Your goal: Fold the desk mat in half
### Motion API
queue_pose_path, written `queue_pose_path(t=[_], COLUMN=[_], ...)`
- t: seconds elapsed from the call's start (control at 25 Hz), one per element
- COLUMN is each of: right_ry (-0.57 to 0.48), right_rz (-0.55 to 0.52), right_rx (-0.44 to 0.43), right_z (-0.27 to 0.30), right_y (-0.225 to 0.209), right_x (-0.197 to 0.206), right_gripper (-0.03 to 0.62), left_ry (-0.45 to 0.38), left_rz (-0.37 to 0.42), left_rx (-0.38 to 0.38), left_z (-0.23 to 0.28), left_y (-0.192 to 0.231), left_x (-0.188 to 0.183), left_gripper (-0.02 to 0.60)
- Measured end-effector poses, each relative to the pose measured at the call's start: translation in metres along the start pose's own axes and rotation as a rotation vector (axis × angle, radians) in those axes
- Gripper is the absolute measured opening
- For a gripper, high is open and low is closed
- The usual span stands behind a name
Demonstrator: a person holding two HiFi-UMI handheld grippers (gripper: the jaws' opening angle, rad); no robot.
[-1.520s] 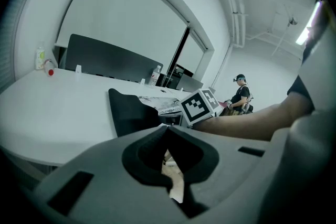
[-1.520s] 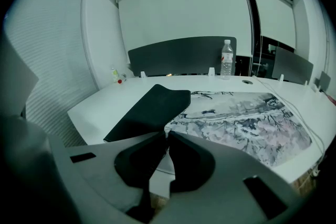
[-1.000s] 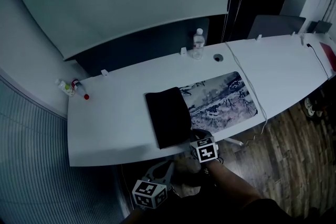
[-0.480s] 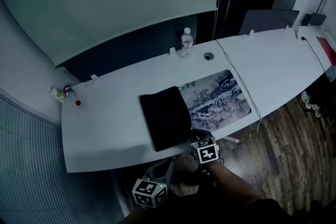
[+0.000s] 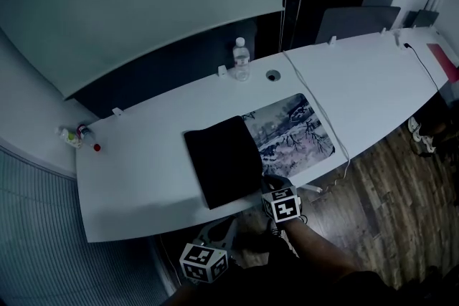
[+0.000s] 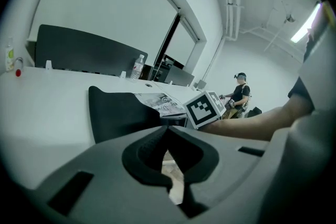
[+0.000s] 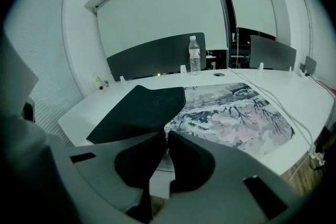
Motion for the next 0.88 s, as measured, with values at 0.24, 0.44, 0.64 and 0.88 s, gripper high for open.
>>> queue_pose_path(t=[0.24, 0.44, 0.64, 0.88], right_ry=[-0.005, -0.007, -0.011, -0.019], right_rz=[0.019, 0.034, 0.038, 0.050], right_rx=[0.019, 0.037, 0.049, 0.053], right_z=[-0.005, -0.013, -0.020, -0.027], right_y=[-0.027, -0.052, -0.076, -0.102], right_x=[0.000, 0.001, 0.002, 0.002], right_gripper=[0.041, 0.041, 0.041, 0.041], left_ry=[0.017, 0.025, 0.027, 0.031], left_rz=[0.012, 0.023, 0.031, 0.039], left_rx=[0.025, 0.042, 0.062, 0.072], left_z=[0.022, 0.040, 0.062, 0.083], left_y=[-0.012, -0.025, -0.040, -0.058], left_x=[-0.005, -0.008, -0.012, -0.016], left_gripper=[0.006, 0.006, 0.006, 0.006])
Point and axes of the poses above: the fingertips, and each gripper's own axes: z forward along the fingers, y to its left, x out of its underside, the point moved 1 cm from there along -z, backward along the fingers
